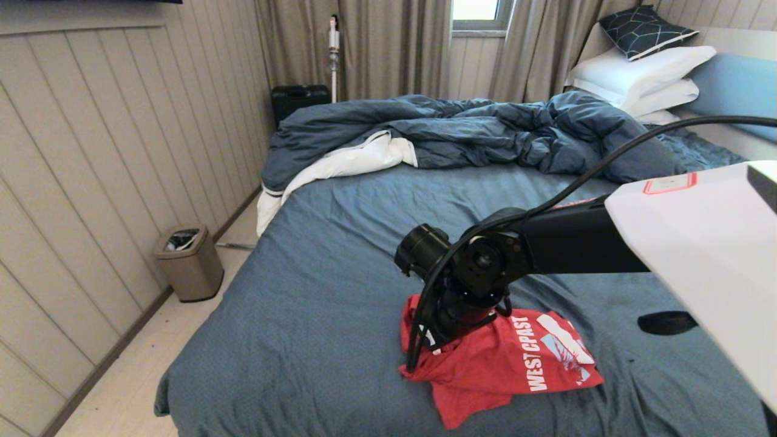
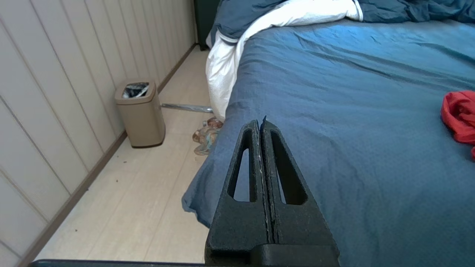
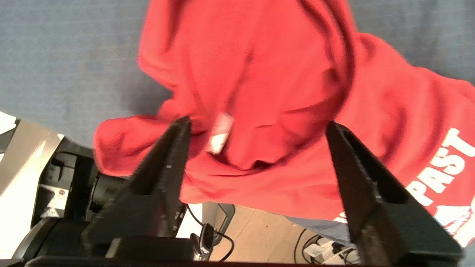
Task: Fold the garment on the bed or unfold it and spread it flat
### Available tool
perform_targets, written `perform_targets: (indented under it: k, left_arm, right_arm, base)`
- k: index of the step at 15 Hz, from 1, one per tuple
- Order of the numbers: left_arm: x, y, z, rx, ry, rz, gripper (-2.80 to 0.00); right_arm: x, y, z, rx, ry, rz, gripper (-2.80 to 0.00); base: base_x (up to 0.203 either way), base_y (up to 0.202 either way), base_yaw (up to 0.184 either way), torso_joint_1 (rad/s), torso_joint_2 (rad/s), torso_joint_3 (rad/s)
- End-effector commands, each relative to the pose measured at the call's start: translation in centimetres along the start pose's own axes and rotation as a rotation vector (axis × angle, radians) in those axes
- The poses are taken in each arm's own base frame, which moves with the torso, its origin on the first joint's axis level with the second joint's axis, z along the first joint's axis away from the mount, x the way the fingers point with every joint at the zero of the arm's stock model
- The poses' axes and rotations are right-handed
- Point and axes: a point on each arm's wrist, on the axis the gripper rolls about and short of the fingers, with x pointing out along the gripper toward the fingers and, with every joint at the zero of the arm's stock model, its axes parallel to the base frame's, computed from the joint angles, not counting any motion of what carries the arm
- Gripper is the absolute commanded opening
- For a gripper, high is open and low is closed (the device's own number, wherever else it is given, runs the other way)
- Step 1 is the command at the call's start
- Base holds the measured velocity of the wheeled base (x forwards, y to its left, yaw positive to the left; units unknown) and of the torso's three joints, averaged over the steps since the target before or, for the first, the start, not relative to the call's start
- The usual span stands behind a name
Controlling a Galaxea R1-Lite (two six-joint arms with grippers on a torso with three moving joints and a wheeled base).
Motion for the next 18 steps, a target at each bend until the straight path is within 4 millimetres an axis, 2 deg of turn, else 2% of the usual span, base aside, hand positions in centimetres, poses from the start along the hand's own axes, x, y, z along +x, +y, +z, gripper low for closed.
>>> perform_targets:
  k: [1,5,6,14,18]
  left_arm:
    - [0.0,0.0,0.0,0.000,0.000,0.000,-2.80]
    - [0.0,0.0,0.0,0.000,0.000,0.000,-2.80]
    - [0.0,0.0,0.0,0.000,0.000,0.000,-2.80]
    - [0.0,0.0,0.0,0.000,0.002,-0.001,-2.80]
    - [0.0,0.0,0.0,0.000,0.002,-0.001,-2.80]
  right_arm:
    - [0.2,0.4,-0.1,-0.007,0.006,0.000,0.00]
    - [0.9,0.7,-0.2,-0.014,0.020,-0.004,0.00]
    - [0.8,0.7,-0.2,-0.015,0.018,-0.005,-2.80]
    - [0.6,0.6,-0.2,-0.015,0.014,-0.011,-2.80]
    - [-0.7,0.3,0.5,0.001,-0.034,-0.009,-2.80]
  base:
    - [0.000,0.000,0.000,0.000,0.00,0.000]
    - [0.000,0.000,0.000,0.000,0.00,0.000]
    - [0.000,0.000,0.000,0.000,0.00,0.000]
    - [0.000,0.000,0.000,0.000,0.00,0.000]
    - [0.000,0.000,0.000,0.000,0.00,0.000]
